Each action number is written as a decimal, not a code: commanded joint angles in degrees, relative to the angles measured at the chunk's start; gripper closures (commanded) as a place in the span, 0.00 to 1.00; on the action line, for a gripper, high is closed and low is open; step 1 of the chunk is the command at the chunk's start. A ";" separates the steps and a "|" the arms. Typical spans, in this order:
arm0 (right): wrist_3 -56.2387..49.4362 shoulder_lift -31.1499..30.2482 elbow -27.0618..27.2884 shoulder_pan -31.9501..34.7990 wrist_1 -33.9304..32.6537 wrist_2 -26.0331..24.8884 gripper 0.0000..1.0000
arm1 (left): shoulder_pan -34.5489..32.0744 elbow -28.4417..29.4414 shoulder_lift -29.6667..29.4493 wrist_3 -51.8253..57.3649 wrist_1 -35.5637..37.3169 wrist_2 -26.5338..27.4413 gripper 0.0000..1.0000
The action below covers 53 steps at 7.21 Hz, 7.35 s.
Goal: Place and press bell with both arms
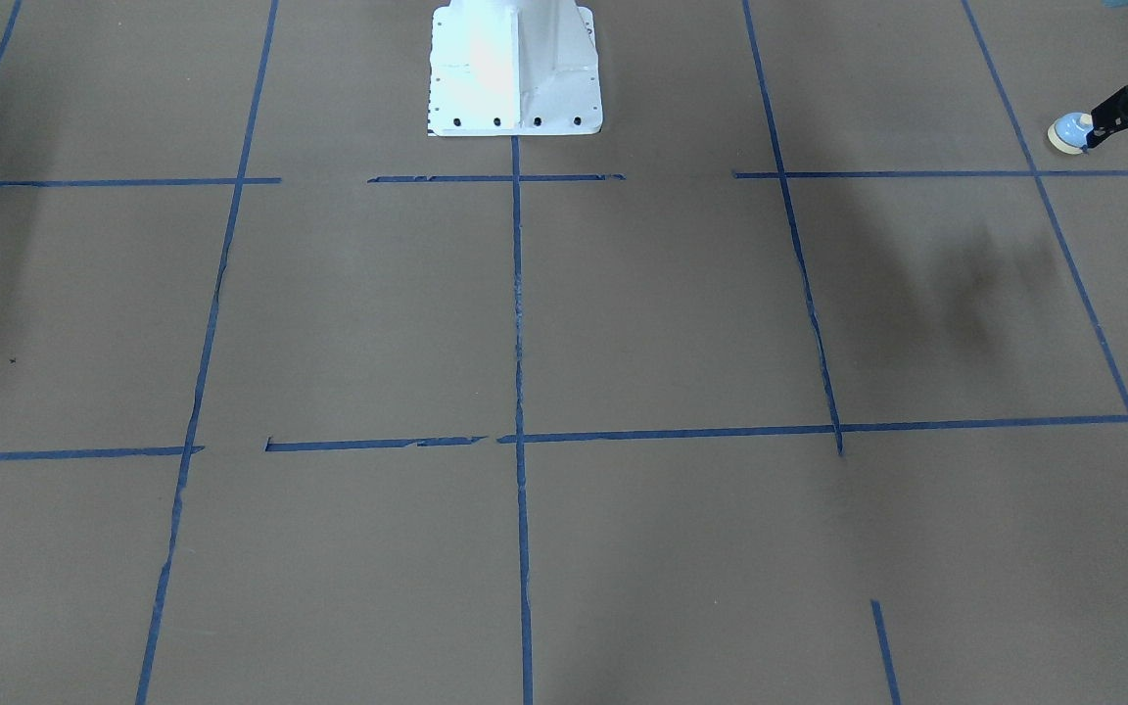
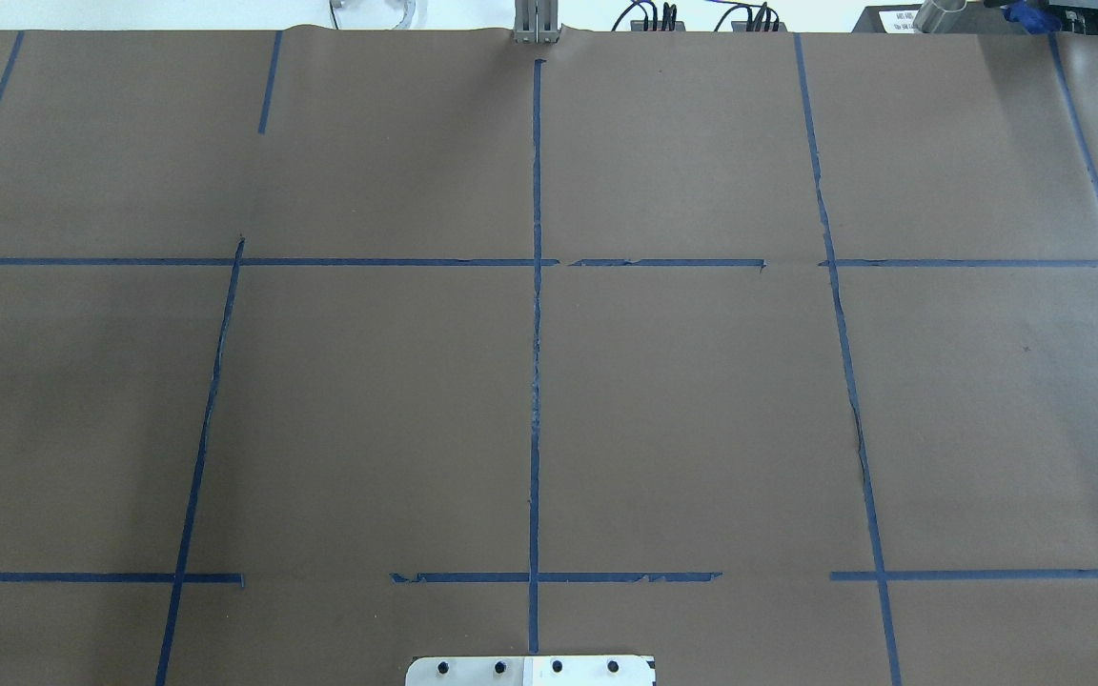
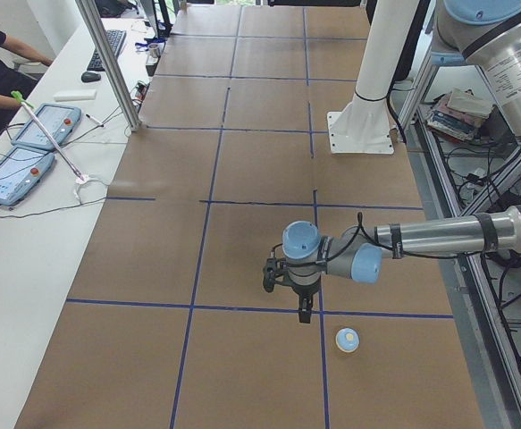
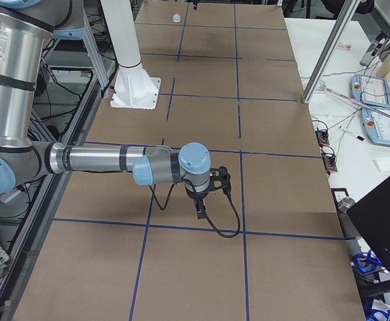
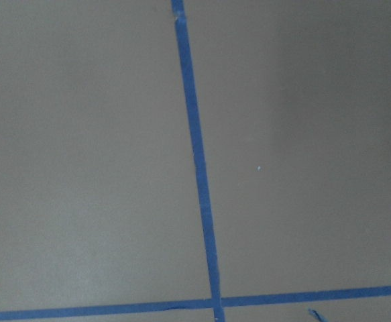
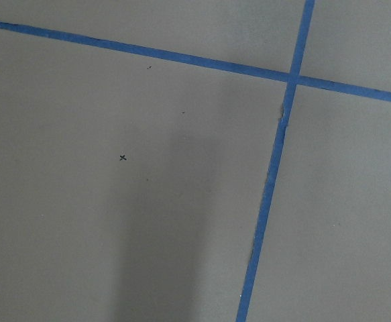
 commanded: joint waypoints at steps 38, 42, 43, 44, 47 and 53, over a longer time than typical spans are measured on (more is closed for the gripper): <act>0.09 1.32 -2.23 -1.05 0.09 2.73 0.00 | 36.26 46.21 -91.20 -59.22 8.10 10.64 0.75; 0.17 1.50 -2.14 -1.14 0.18 2.73 0.00 | 35.56 45.26 -92.17 -58.61 8.63 11.79 0.00; 2.00 1.84 -0.84 -3.06 0.26 2.73 0.00 | 34.34 42.55 -92.00 -58.78 8.81 11.79 0.00; 9.33 4.11 0.83 -5.25 0.35 2.82 0.00 | 33.11 38.52 -91.56 -59.05 8.98 11.70 0.00; 36.08 13.66 6.98 -17.79 0.53 -0.23 0.00 | 29.50 17.73 -78.00 -58.61 11.18 9.95 0.00; 83.20 48.27 -4.71 -54.21 -3.06 -33.82 0.12 | 17.30 -18.01 -39.58 -50.10 11.27 4.40 0.00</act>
